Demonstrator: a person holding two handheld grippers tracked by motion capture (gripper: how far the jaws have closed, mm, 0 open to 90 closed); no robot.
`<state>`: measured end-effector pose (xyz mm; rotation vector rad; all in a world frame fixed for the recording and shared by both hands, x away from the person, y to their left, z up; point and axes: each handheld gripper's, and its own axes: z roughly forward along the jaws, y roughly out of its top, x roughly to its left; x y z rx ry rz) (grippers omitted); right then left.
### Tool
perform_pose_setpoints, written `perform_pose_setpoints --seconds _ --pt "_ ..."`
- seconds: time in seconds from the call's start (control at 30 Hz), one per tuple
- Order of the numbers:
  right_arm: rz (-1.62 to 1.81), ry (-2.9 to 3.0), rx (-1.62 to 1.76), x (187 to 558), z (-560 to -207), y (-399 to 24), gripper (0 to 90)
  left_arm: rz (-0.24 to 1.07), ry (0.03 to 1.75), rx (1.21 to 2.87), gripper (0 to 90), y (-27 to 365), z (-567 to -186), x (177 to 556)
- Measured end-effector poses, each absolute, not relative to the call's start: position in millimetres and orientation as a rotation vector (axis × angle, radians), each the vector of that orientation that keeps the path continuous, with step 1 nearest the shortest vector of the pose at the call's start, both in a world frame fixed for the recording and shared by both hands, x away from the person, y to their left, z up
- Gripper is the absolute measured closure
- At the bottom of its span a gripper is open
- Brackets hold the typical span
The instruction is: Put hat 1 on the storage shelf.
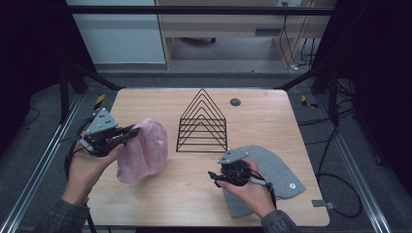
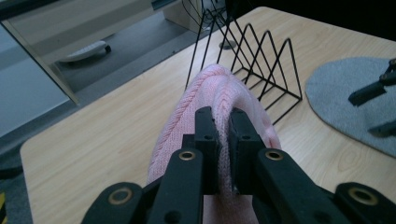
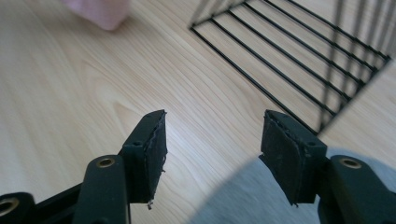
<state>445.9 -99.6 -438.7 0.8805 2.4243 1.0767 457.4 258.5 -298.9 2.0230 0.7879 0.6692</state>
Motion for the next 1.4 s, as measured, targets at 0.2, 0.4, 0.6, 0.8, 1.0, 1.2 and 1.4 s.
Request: perform_pose_setpoints --seconds 0.2,0.4,0.6,0.8,1.0,1.2,1.4 --pt "1.141 2.448 0.815 449.8 -417.2 -63.8 45.8 0.666 0.778 2.012 83.7 249.3 -280.4 462.9" --pt "1.199 2.461 0.780 454.1 -403.8 -39.4 53.9 0.677 0.746 2.016 83.6 235.7 -263.5 464.2" --pt "1.258 2.448 0.784 460.6 -394.7 -25.8 57.8 0.671 0.717 2.019 83.6 224.5 -252.7 463.1" --pt "1.309 2.424 0.791 464.8 -383.9 -18.8 56.4 0.653 0.697 2.032 83.6 216.4 -251.0 466.3" --pt "1.317 2.419 0.816 469.4 -379.8 -13.7 48.4 0.616 0.691 2.034 83.6 208.9 -251.4 465.7" --pt "1.297 2.399 0.831 474.9 -372.9 -3.1 45.2 0.597 0.682 2.035 83.6 204.5 -250.3 463.2" --pt "1.267 2.380 0.827 482.5 -366.4 3.1 63.8 0.586 0.683 2.030 83.6 207.1 -248.9 459.5"
